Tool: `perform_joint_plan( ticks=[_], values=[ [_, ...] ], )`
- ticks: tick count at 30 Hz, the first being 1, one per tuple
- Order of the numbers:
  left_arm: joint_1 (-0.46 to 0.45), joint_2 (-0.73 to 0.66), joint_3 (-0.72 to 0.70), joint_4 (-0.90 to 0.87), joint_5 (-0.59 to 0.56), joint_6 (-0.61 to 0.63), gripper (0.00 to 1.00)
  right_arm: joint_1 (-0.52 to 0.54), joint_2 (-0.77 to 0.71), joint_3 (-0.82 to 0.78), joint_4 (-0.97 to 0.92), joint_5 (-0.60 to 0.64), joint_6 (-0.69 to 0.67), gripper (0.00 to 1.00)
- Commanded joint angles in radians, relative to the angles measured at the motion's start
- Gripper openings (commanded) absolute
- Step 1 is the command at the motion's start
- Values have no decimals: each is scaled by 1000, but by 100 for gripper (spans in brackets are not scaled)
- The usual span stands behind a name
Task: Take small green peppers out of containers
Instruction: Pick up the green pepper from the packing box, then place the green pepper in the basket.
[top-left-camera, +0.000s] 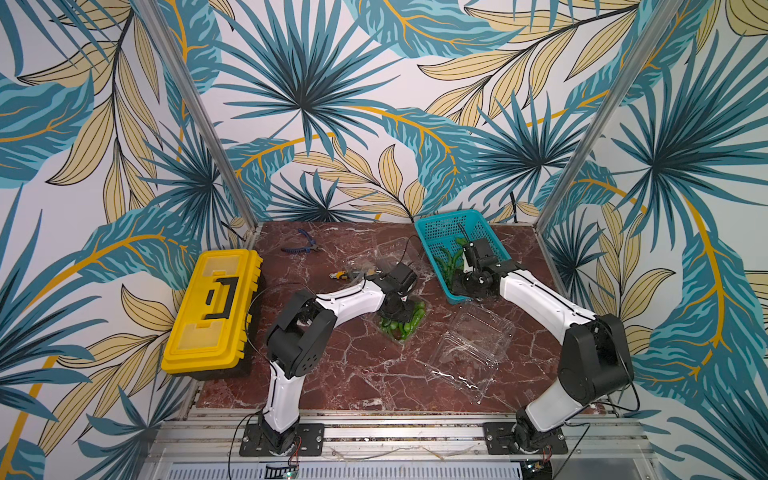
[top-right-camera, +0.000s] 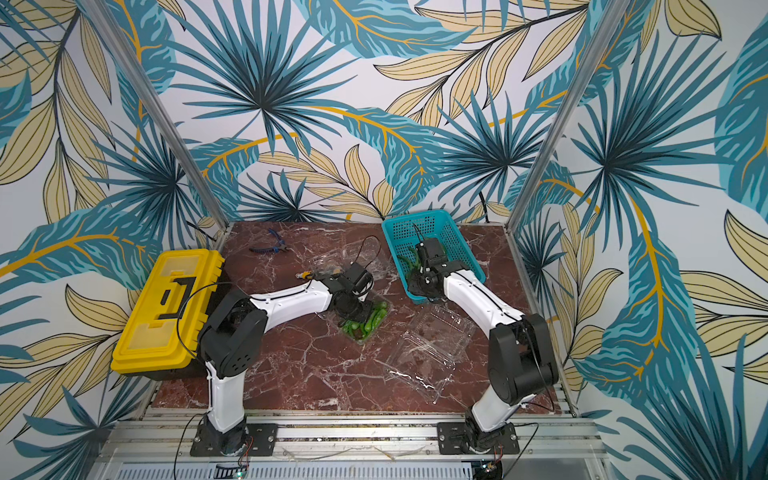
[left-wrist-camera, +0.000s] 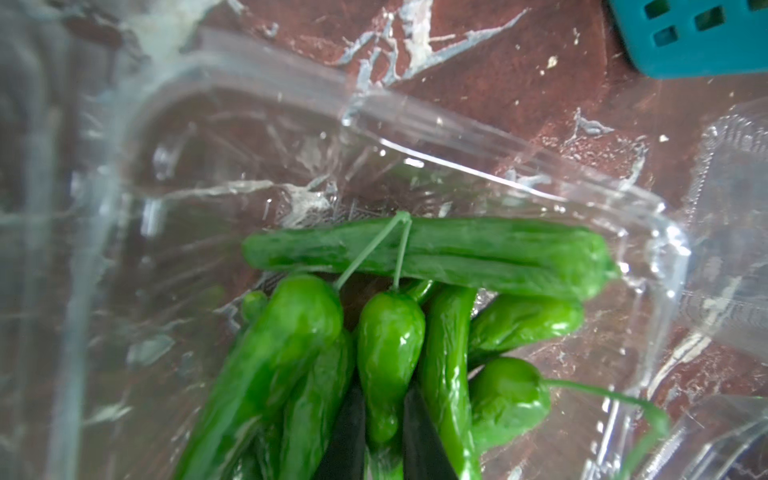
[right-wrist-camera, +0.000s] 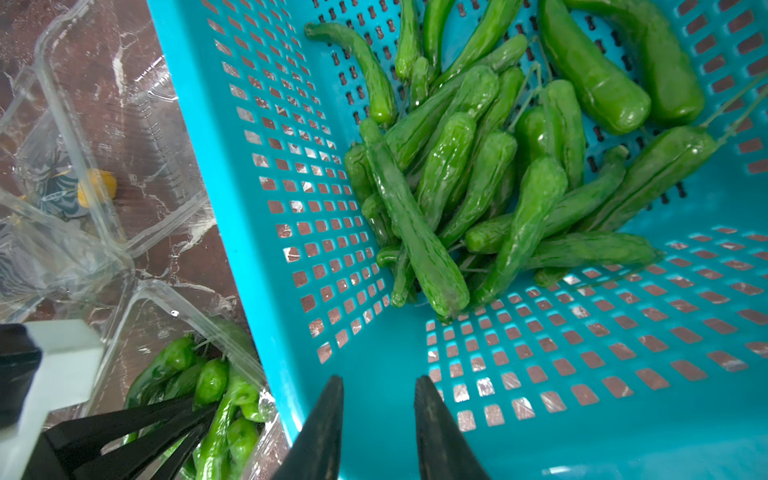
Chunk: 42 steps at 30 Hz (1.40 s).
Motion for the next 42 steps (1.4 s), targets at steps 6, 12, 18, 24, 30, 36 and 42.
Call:
perform_joint_plan(
  ticks=[6,12,18,24,30,36,42],
  values=[
    [-7,-125,17,-37,-1,11,2,1,-32,-23,22,-24,14,32],
    [-8,-241,28,-37,-6,37,0,2,-35,-29,31,-27,23,32],
    [-8,-268,120,-37,5,77,0,1,-73,-58,47,42,52,32],
    [-8,-108,411,-37,56,134,0,-17,-98,-79,24,132,94,31],
    [-7,169,806,-37,141,131,0,-32,-131,-106,30,112,97,31],
    [-8,423,1108,-34,187,91,34,-35,-146,-110,21,88,75,32],
    [12,375,1086,3,187,75,68,-33,-160,-121,35,21,42,32]
  ],
)
